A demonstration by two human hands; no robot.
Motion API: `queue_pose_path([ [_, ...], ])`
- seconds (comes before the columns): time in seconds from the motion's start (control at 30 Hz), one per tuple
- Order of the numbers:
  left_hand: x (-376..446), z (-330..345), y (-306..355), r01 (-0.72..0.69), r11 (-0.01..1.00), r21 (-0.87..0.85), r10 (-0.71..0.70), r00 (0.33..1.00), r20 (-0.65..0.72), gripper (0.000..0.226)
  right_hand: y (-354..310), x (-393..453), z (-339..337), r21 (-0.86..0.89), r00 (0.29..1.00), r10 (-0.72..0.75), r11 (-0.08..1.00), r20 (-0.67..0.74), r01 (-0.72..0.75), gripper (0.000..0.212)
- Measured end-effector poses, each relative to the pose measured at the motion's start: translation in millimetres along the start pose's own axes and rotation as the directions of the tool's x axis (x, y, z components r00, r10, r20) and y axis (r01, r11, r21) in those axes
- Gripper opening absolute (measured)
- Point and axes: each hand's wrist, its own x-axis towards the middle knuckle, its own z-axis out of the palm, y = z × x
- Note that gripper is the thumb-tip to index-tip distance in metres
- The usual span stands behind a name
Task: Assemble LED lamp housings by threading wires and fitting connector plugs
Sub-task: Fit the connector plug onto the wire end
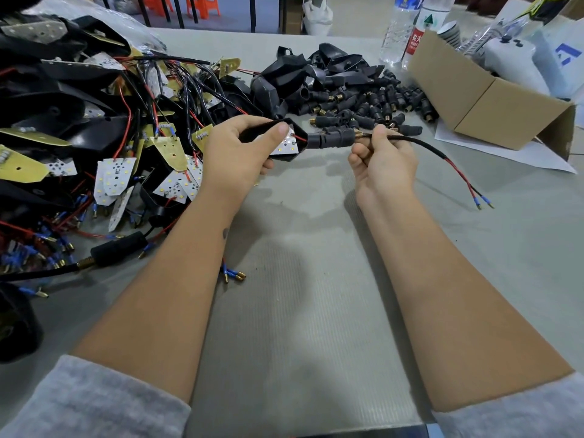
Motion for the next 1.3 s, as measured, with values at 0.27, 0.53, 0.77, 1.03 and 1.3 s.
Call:
queue_pose_path([
  [0.27, 1, -3, 2, 0.07, 0.989, -0.132, -0.055, 0.992, 0.114, 0.008, -2, 1, -1, 0.02, 1.0, 0.024, 1.0, 0.011, -0.024, 0.015],
  [0.53, 7, -5, 10, 0.228, 0.724, -0.651, -0.317, 0.948, -0.02, 0.017, 1, -2, 2, 0.033, 0.985, 0.092, 0.995, 0.143, -0.098, 0.013],
  [0.77, 9, -4, 11, 0.312, 0.6, -0.736, -0.385, 0.92, 0.076, 0.015, 3, -3, 4, 0.014, 0.985, 0.079, 0.997, 0.153, -0.082, 0.016],
  [1.03, 7, 5, 7, 0.289, 0.886, -0.362, -0.297, 0.954, 0.035, 0.019, 1, -6, 4, 0.052, 0.984, 0.08, 0.995, 0.162, -0.089, 0.016],
  [1.3, 8, 2, 8, 0.236, 0.848, -0.474, -0.279, 0.96, -0.022, 0.016, 2, -4, 4, 0.024, 0.979, 0.096, 0.995, 0.181, -0.102, 0.015],
])
